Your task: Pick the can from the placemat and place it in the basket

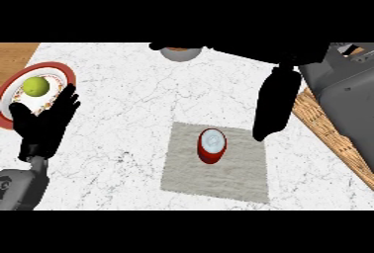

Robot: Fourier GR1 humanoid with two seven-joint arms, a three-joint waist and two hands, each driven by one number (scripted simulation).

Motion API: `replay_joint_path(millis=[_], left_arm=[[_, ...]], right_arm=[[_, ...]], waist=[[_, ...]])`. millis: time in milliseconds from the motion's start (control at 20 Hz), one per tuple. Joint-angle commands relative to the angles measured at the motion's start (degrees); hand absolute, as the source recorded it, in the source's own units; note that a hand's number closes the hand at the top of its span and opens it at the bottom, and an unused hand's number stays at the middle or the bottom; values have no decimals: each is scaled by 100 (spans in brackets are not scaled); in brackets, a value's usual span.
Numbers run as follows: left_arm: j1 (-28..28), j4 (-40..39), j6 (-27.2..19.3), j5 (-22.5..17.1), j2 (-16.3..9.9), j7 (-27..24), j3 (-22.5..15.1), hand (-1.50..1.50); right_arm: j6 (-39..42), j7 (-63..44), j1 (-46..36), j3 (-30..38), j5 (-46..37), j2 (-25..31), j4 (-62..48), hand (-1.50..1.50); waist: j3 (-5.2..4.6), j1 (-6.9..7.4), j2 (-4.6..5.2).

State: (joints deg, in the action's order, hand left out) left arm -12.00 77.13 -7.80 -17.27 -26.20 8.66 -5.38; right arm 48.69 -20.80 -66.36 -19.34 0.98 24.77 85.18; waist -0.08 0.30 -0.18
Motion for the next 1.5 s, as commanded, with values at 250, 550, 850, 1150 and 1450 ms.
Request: replay_joint_path(millis=[250,550,850,1150,1450], left_arm=[[94,190,233,-16,-122,181,269,0],[-28,144,143,156,142,241,233,0],[-3,-99,221,392,360,-71,301,0],[59,-115,256,510,473,-98,335,0],[27,-137,499,496,265,-64,574,0]], right_arm=[[1275,295,328,730,830,547,-335,-150],[865,1304,1349,1136,317,482,36,-150],[715,2402,2146,1032,-897,337,155,-150],[-423,3102,2720,459,-1994,-469,-151,-150],[-1103,3902,3434,223,-2328,-962,-485,-150]], waist=[[8,-24,7],[10,-30,19],[10,-6,32],[9,13,32],[9,-14,29]])
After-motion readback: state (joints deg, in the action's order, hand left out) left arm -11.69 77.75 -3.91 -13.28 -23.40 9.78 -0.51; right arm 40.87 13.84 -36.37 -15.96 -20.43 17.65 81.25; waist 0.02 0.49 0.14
